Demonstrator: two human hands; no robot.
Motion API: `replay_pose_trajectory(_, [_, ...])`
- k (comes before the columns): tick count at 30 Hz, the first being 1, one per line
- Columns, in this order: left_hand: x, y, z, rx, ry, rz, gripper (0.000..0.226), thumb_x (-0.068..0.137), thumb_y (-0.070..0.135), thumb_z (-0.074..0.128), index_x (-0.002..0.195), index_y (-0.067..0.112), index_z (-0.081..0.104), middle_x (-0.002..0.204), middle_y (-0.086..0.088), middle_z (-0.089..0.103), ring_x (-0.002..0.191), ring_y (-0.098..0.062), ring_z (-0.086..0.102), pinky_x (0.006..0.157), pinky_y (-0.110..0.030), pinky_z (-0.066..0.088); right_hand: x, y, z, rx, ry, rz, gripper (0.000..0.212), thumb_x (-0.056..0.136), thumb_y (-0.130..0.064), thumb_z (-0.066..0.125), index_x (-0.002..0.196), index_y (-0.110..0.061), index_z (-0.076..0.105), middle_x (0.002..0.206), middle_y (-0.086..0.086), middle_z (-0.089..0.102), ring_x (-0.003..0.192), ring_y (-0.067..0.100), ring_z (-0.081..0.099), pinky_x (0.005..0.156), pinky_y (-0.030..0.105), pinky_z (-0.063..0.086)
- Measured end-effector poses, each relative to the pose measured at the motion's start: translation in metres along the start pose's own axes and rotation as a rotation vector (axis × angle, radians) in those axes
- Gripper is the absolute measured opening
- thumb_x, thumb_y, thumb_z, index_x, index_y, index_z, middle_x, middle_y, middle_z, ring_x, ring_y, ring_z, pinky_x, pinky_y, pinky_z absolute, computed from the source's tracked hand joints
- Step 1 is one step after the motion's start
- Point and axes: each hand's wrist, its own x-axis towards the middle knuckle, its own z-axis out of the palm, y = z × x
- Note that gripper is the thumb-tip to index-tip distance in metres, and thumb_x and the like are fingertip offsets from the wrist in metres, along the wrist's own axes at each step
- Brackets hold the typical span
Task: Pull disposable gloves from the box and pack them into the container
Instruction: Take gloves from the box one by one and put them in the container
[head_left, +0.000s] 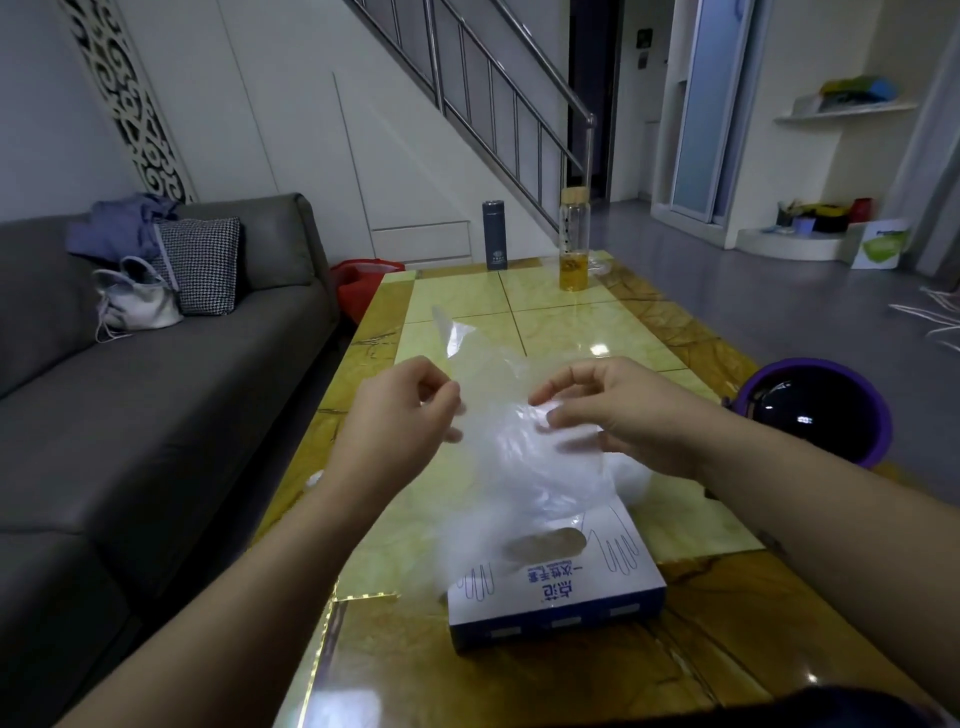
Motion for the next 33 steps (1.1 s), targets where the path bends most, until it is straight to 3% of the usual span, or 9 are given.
replay_pose_trajectory(5, [0.019, -0.008, -0.008, -0.250, -0.217, -0.174, 0.014, 0.095, 0.022, 0.054, 0.092, 0.012, 0.062, 0.086, 0.001, 0.071, 0.072, -0.010, 0.070, 0.069, -0.024, 0.054, 0.012, 0.002, -0.012, -0.128, -0.028, -0.080, 0.050, 0.082, 0.010, 0.062, 0.123, -0.018, 0.062, 0.111, -0.015, 0.059, 0.096, 0.006, 0.062, 0.076, 0.016, 0.054])
replay_pose_trajectory(9, [0.051, -0.034, -0.015, -0.070, -0.368, -0.313, 0.014, 0.094, 0.022, 0.057, 0.094, 0.011, 0.065, 0.086, -0.003, 0.068, 0.076, -0.011, 0.065, 0.074, -0.026, 0.054, 0.030, 0.005, -0.036, -0.246, 0.034, -0.042, 0.058, 0.084, 0.010, 0.057, 0.134, -0.019, 0.054, 0.126, -0.007, 0.050, 0.096, 0.007, 0.058, 0.074, 0.014, 0.051])
replay_pose_trajectory(13, [0.082, -0.046, -0.010, 0.345, 0.001, -0.112, 0.019, 0.093, 0.021, 0.055, 0.106, 0.016, 0.067, 0.104, -0.001, 0.067, 0.090, -0.017, 0.061, 0.079, -0.031, 0.051, 0.059, 0.017, -0.048, -0.326, 0.128, 0.006, 0.061, 0.084, 0.009, 0.057, 0.140, -0.014, 0.047, 0.140, 0.003, 0.045, 0.096, 0.015, 0.059, 0.070, 0.015, 0.052])
replay_pose_trajectory(15, [0.084, -0.033, 0.000, 0.371, 0.166, 0.101, 0.024, 0.093, 0.016, 0.053, 0.113, 0.020, 0.065, 0.114, 0.003, 0.061, 0.095, -0.013, 0.057, 0.081, -0.029, 0.047, 0.073, 0.027, -0.052, -0.395, 0.177, 0.041, 0.062, 0.084, 0.007, 0.058, 0.141, -0.011, 0.044, 0.143, 0.006, 0.043, 0.096, 0.019, 0.062, 0.076, 0.021, 0.054])
replay_pose_trajectory(19, [0.075, -0.004, 0.043, 0.463, -0.298, 0.382, 0.032, 0.096, 0.024, 0.051, 0.127, 0.026, 0.055, 0.128, 0.009, 0.054, 0.107, -0.007, 0.054, 0.092, -0.022, 0.045, 0.097, 0.045, -0.059, -0.651, 0.190, 0.110, 0.060, 0.085, -0.001, 0.058, 0.142, -0.008, 0.041, 0.143, 0.008, 0.044, 0.098, 0.021, 0.061, 0.075, 0.025, 0.049])
replay_pose_trajectory(23, [0.083, -0.015, 0.078, 0.630, -0.663, 0.249, 0.044, 0.099, 0.035, 0.043, 0.143, 0.027, 0.039, 0.149, 0.005, 0.039, 0.135, -0.016, 0.038, 0.111, -0.032, 0.030, 0.112, 0.058, -0.058, -1.057, 0.127, 0.162, 0.046, 0.088, -0.004, 0.053, 0.133, -0.004, 0.048, 0.135, 0.012, 0.049, 0.118, 0.027, 0.051, 0.094, 0.035, 0.048])
replay_pose_trajectory(27, [0.098, -0.020, 0.096, 0.746, -0.879, 0.161, 0.048, 0.101, 0.041, 0.035, 0.147, 0.028, 0.032, 0.154, 0.003, 0.029, 0.141, -0.018, 0.028, 0.113, -0.033, 0.022, 0.119, 0.072, -0.057, -1.272, 0.049, 0.187, 0.047, 0.087, 0.003, 0.046, 0.133, -0.008, 0.049, 0.135, 0.013, 0.046, 0.115, 0.028, 0.052, 0.091, 0.034, 0.049])
replay_pose_trajectory(30, [0.108, -0.015, 0.103, 0.838, -1.016, 0.149, 0.052, 0.100, 0.047, 0.032, 0.149, 0.030, 0.026, 0.157, 0.005, 0.022, 0.143, -0.017, 0.022, 0.115, -0.034, 0.016, 0.114, 0.069, -0.054, -1.499, 0.142, 0.051, 0.045, 0.085, 0.002, 0.051, 0.127, -0.015, 0.055, 0.140, 0.012, 0.034, 0.118, 0.030, 0.044, 0.087, 0.033, 0.044])
replay_pose_trajectory(33, [0.117, -0.014, 0.113, 0.886, -1.110, 0.143, 0.054, 0.100, 0.047, 0.034, 0.150, 0.030, 0.023, 0.157, 0.004, 0.021, 0.143, -0.018, 0.024, 0.114, -0.034, 0.018, 0.120, 0.065, -0.048, -1.687, 0.248, -0.220, 0.036, 0.084, -0.003, 0.058, 0.118, -0.017, 0.062, 0.133, 0.008, 0.042, 0.115, 0.027, 0.042, 0.088, 0.033, 0.042])
